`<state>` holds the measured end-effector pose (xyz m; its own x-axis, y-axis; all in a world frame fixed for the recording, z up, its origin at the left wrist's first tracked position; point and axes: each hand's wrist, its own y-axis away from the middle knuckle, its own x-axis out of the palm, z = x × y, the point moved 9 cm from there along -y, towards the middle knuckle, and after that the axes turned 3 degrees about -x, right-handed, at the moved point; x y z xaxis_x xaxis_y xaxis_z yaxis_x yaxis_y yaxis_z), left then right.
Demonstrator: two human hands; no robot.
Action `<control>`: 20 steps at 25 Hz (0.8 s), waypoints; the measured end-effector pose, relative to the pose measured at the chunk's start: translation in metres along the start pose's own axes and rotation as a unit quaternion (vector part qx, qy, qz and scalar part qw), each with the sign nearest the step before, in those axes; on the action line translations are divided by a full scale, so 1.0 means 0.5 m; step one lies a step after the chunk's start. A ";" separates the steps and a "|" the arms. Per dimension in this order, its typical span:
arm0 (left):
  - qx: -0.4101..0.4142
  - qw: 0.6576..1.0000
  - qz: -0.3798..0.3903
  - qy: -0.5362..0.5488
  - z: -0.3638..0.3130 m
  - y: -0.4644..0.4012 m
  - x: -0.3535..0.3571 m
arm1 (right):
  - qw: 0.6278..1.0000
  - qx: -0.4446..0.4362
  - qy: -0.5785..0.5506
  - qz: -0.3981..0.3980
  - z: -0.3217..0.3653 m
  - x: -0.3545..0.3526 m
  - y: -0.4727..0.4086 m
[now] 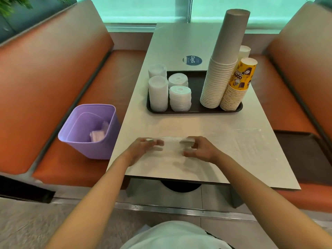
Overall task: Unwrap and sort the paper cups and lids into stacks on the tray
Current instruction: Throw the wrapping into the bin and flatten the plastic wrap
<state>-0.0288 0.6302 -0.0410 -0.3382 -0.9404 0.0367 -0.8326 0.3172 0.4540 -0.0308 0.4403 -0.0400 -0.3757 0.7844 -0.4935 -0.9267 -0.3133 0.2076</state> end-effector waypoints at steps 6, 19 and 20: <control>-0.047 0.997 -0.055 -0.016 0.013 -0.025 -0.047 | 0.994 0.063 -0.058 -0.073 -0.009 0.016 -0.024; -0.066 0.949 -0.232 -0.203 0.012 -0.071 -0.070 | 0.921 -0.008 0.372 -0.112 0.018 0.053 -0.042; -0.052 0.937 -0.239 -0.251 0.006 -0.066 -0.068 | 0.919 -0.003 0.382 -0.097 0.010 0.061 -0.045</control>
<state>0.0087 0.6522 -0.0598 -0.1227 -0.7880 -0.6033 -0.9034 -0.1630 0.3967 -0.0215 0.4737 -0.0556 -0.0980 0.2219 -0.9701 -0.9759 -0.2123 0.0500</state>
